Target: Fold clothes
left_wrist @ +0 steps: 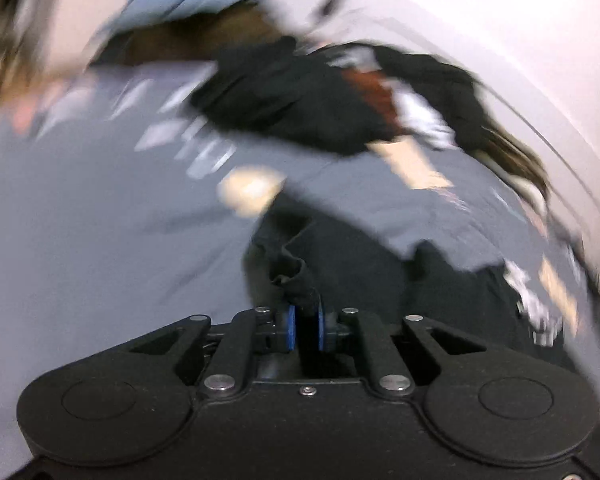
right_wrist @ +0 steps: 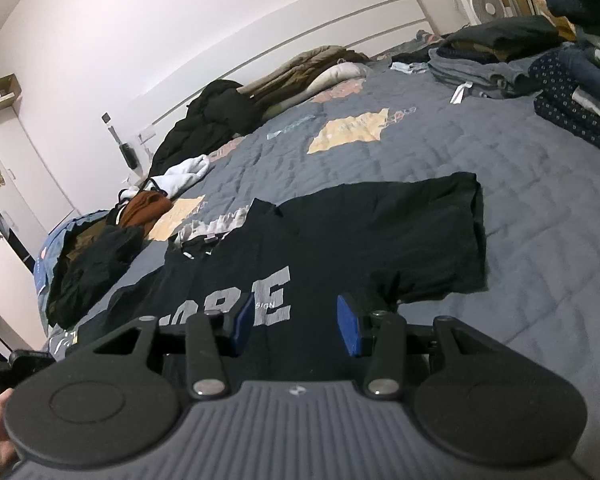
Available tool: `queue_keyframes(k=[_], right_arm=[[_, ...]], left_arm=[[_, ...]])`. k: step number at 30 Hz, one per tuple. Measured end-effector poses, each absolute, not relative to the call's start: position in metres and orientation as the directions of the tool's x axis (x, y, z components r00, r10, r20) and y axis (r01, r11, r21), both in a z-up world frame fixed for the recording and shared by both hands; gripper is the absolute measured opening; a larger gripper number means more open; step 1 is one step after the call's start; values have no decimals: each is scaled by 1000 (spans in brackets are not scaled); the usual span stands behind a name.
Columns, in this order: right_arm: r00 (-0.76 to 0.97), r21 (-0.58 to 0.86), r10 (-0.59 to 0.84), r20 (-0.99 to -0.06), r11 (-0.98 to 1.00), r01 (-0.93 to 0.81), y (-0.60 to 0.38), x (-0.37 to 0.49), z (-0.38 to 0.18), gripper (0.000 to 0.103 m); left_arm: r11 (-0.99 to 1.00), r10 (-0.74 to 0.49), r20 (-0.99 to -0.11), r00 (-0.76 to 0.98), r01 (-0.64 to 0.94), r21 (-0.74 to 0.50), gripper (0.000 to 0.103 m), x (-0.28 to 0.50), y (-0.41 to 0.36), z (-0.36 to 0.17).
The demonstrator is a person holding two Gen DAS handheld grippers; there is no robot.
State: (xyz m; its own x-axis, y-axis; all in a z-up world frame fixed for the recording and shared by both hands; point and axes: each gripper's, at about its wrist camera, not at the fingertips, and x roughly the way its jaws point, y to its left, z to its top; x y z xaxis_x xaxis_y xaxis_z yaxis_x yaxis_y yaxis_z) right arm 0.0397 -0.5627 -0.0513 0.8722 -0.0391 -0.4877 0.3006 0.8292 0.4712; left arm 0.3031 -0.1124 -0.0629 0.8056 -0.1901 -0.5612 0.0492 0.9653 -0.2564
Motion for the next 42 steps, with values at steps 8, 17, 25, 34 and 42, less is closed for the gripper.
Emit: queue_keyframes(k=[8,17,25,34,42], right_arm=[[876,503,-22,-481,812,296,-564,39,-50,45],[875,508,16,-484,819,266,-556,42,-51,45],[867,515,79,-491,829,216,-539,50,-53,45],[846,412,150,-512,907,88,-487,130,-32,46],[753,277,302,-585,947,-164,-401,292,8,52]], left_arm=[[716,-317,-514,797,557,421,10,215,-257,-75],[775,-294,-577,762,543,322,45,180,-243,-75],[888,-261,-536,803,417,192,59,150,-202,-50],[815,-305,-494,814,492,307,59,144,-204,-43],[651,-206,-464,862,475,593,59,155,-207,-90]])
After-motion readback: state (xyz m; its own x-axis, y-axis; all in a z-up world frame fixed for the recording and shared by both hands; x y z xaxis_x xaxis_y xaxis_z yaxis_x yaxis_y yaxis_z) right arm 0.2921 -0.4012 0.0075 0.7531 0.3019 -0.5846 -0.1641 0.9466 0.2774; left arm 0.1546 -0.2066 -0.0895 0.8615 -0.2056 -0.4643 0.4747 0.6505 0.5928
